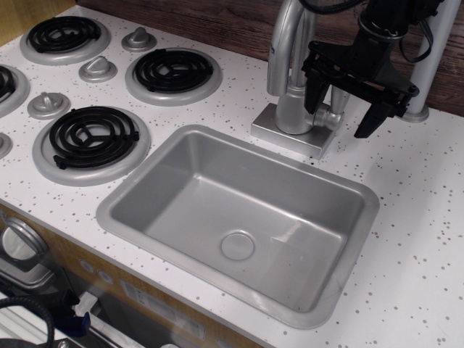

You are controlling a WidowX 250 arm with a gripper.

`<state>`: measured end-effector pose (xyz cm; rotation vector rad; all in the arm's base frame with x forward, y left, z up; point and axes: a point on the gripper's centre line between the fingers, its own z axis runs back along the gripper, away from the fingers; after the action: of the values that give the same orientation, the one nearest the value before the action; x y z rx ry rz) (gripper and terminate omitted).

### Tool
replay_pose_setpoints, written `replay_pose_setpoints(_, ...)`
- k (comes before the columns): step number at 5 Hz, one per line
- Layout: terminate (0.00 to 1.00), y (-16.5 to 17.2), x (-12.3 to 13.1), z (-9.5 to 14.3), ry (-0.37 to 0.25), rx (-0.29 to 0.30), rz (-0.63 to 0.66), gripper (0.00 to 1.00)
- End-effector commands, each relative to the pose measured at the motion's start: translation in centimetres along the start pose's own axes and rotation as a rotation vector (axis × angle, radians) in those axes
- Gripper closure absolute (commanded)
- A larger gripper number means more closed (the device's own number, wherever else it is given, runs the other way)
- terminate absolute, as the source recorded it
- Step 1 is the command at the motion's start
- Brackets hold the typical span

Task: Lever vertical to front

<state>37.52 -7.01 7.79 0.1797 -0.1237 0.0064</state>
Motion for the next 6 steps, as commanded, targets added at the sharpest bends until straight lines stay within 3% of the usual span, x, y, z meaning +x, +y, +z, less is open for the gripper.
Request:
replay_pose_setpoints(1,0.00,0.0,0.0,0.0,0.000,0.000,0.000,0.00)
replay_pose_setpoints(3,0.00,0.2,1.8,2.1,-0.240,0.081,-0.020,0.00)
replay_pose_setpoints(4,0.00,0.2,2.7,2.8,-0.294,0.103,-0.045,0.00)
replay_pose_setpoints(6,0.00,0.4,5.3,2.0,-0.320,0.105,-0.098,0.00)
